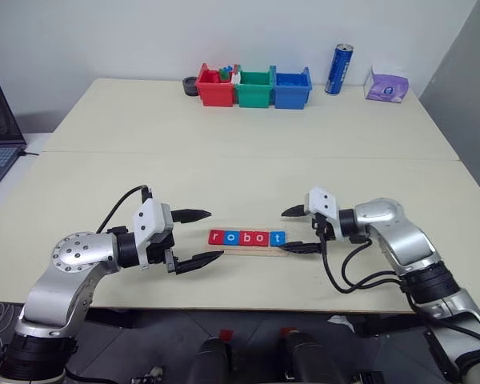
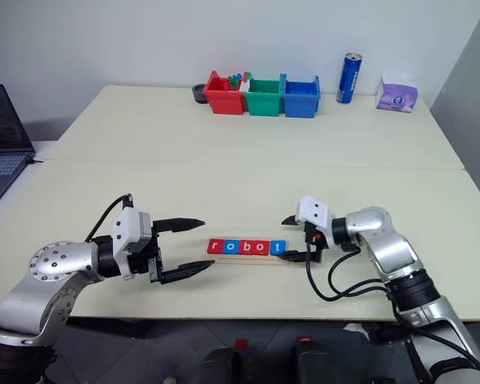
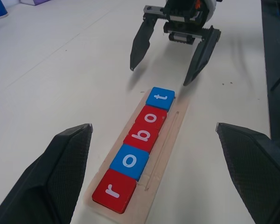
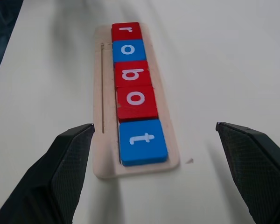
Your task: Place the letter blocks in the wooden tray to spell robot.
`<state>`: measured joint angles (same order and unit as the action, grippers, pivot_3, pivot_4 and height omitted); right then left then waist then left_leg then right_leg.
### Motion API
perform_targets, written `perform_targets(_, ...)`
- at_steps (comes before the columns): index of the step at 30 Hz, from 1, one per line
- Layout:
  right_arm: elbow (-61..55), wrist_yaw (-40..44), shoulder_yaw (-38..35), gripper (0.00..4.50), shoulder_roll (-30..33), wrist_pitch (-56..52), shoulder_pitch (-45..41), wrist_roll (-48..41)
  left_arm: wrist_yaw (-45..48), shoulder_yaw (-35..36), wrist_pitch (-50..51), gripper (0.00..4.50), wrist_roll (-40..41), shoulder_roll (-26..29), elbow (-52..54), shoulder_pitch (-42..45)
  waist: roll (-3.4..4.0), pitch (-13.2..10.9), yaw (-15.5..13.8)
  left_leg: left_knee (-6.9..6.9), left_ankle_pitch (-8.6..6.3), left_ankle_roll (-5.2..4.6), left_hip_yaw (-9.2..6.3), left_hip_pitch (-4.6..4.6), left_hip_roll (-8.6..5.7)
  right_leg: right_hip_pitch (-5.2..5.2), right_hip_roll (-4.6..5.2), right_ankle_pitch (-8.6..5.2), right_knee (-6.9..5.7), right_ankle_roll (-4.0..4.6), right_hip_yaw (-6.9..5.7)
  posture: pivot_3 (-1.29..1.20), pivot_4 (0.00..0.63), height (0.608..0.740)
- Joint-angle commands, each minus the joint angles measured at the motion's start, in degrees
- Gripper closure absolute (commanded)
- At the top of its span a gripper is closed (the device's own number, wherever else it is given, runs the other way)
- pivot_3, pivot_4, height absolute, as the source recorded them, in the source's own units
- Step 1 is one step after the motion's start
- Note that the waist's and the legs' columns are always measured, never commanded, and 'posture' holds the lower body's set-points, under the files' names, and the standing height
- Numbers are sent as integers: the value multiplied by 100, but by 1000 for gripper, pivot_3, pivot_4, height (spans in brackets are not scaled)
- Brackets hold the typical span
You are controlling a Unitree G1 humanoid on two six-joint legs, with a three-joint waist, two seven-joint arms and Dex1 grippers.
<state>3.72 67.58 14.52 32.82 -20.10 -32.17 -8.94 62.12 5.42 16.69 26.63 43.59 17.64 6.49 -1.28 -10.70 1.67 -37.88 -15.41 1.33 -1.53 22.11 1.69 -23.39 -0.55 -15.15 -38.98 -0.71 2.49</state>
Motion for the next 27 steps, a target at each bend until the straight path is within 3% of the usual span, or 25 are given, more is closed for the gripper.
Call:
perform_targets(1,-131,61,-166,32,147,170,133,-103,43,-6,-108,0,35,5,91,92,0,0,2,0,0,0,0,0,-1,0,0,0,0,0,-1,0,150,740)
perform_targets(4,-44,-60,-79,878,75,377,215,-15,42,-91,-107,0,25,-32,52,182,0,0,3,0,0,0,1,0,-2,0,-2,-1,0,-2,0,0,150,740)
perform_targets(14,33,-185,88,4491,-144,611,253,142,64,-83,-125,0,16,6,2,249,0,0,14,1,0,0,0,-1,0,0,-9,-1,-1,-1,0,0,150,740)
perform_targets(27,94,-195,217,4491,-172,768,303,256,26,-51,-115,0,18,25,45,202,0,0,12,0,0,0,0,-1,-1,0,-9,-2,-1,-3,0,0,150,740)
